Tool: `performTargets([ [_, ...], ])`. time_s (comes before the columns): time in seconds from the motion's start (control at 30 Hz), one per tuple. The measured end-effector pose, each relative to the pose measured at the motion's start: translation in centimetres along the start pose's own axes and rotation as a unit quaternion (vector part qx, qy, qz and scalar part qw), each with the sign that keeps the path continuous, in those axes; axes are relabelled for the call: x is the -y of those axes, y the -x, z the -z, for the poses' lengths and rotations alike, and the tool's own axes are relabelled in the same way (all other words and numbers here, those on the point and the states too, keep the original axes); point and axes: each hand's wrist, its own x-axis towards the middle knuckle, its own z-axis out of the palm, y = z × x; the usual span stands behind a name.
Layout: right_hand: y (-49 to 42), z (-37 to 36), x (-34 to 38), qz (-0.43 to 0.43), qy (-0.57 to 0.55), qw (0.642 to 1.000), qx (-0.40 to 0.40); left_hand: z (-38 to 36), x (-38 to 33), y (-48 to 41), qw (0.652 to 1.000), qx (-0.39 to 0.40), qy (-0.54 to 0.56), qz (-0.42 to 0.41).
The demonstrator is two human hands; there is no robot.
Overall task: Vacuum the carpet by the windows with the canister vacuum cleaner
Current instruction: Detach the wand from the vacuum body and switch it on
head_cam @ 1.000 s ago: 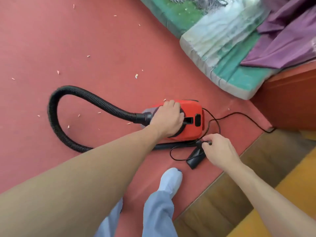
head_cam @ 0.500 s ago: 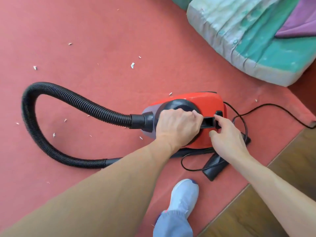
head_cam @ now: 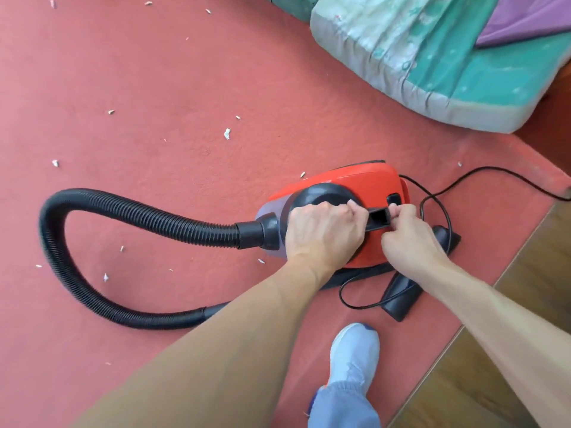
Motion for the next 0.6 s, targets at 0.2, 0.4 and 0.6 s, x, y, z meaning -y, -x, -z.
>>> performTargets([
  [0.2,0.5,3.0,-1.0,-0.013,-0.063,0.998,-0.001,3.2,-0.2,0.1,0.990,0.130,0.007,-0.062],
  [0.4,5.4,-0.4,0.2,-0.021,-0.126,0.989,-0.070,4.5,4.7,4.0,0.993,-0.051,0.093,-0.048],
  [0.6,8.0,-7.6,-0.8,-0.060,-0.132,0.989,0.021,2.2,14.9,13.7,0.971,0.149,0.136,0.126],
])
